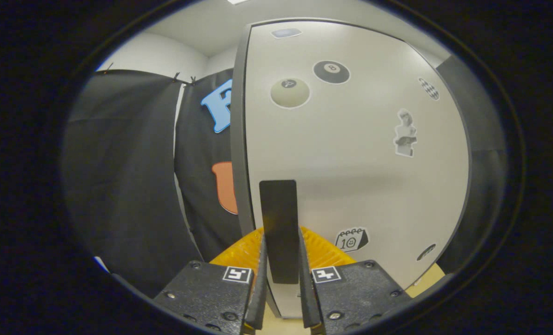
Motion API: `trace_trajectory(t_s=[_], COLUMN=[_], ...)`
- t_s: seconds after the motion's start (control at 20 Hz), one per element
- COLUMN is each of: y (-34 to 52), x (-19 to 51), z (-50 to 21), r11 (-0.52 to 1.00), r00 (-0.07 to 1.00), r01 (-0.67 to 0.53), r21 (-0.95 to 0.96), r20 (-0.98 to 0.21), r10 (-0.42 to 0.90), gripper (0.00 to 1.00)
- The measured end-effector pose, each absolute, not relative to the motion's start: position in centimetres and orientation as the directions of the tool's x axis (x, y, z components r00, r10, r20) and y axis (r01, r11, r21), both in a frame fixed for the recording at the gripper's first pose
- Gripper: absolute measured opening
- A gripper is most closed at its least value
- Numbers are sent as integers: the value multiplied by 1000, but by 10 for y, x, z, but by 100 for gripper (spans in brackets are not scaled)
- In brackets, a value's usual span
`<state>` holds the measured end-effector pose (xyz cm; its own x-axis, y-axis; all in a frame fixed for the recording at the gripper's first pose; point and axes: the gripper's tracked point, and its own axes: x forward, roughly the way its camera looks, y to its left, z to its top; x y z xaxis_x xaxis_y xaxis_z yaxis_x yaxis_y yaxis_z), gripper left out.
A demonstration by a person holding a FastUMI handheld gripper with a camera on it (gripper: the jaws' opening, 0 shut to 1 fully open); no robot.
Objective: Open the shoe cabinet door, grab the shoes and put them into the shoe cabinet, then close the shoe cabinet door.
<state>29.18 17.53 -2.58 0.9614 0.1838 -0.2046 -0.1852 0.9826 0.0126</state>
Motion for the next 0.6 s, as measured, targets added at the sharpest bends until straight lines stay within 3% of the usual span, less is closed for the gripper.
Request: trace_trajectory(t_s=[0.6], y=[166], x=[239], z=[-14], r11=[932], r00=[898], r01=[-359], r21=[57], r20=[-251], r10=[362], gripper=[27])
